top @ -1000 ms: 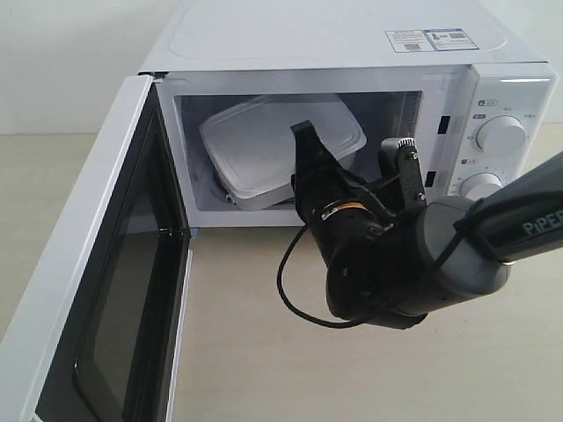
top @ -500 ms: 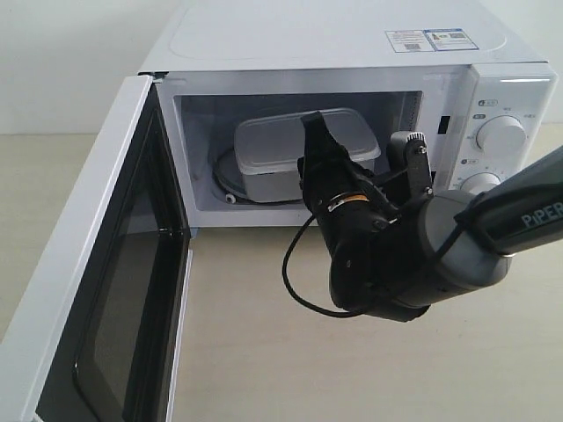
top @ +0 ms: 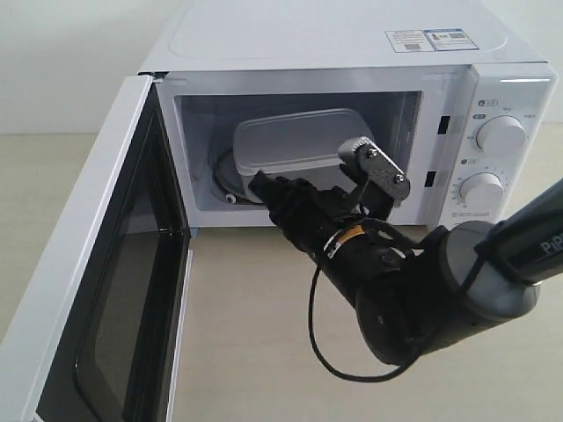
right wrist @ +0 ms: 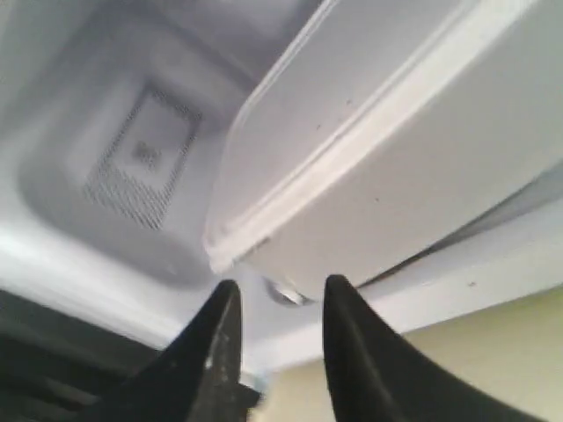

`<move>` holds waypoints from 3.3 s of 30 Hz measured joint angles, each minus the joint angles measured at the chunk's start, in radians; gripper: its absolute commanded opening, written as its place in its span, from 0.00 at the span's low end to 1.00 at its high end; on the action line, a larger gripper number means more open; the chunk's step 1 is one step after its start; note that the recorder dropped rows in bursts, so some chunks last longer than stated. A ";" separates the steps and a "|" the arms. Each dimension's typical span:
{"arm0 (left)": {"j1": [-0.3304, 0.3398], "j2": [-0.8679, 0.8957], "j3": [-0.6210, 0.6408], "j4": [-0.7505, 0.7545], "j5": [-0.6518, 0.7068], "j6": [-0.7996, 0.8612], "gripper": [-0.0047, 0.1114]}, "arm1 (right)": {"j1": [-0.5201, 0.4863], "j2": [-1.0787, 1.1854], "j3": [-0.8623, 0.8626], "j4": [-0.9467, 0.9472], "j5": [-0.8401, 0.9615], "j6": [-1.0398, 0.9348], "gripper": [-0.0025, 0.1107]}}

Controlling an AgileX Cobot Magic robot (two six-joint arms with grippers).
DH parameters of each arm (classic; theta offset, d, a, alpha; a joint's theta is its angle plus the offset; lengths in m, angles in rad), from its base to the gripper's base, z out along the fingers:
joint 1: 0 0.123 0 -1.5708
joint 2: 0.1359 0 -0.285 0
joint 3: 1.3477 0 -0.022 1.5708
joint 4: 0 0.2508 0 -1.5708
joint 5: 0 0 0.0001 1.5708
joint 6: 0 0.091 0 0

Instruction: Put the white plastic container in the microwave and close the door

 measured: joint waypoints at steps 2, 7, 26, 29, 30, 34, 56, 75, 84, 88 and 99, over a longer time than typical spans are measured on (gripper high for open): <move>0.000 0.000 0.000 0.000 0.000 0.000 0.07 | 0.000 -0.002 0.009 -0.093 -0.002 -0.361 0.02; 0.000 0.000 0.000 0.000 0.000 0.000 0.07 | 0.000 0.003 0.010 0.003 -0.008 -0.836 0.02; 0.000 0.000 0.000 0.000 0.000 0.000 0.07 | -0.013 0.152 -0.207 0.126 -0.027 -0.895 0.02; 0.000 0.000 0.000 0.000 0.000 0.000 0.07 | -0.013 0.166 -0.254 0.130 -0.004 -0.921 0.02; 0.000 0.000 0.000 0.000 0.000 0.000 0.07 | -0.013 0.168 -0.265 0.133 0.001 -0.921 0.02; 0.000 0.000 0.000 0.000 0.000 0.000 0.07 | -0.013 0.181 -0.287 0.147 0.006 -0.928 0.02; 0.000 0.000 0.000 0.000 0.000 0.000 0.07 | 0.079 -0.281 0.160 0.231 0.241 -0.928 0.02; 0.000 0.000 0.000 0.000 0.000 0.000 0.07 | 0.081 -0.904 0.337 0.228 0.925 -0.929 0.02; 0.000 0.000 0.000 0.000 0.000 0.000 0.07 | 0.081 -0.917 0.337 0.228 0.937 -0.929 0.02; 0.000 0.000 0.000 0.000 0.000 0.000 0.07 | 0.081 -0.917 0.337 0.228 0.937 -0.929 0.02; 0.000 0.000 0.000 0.000 0.000 0.000 0.07 | 0.081 -0.918 0.337 0.223 0.974 -0.942 0.02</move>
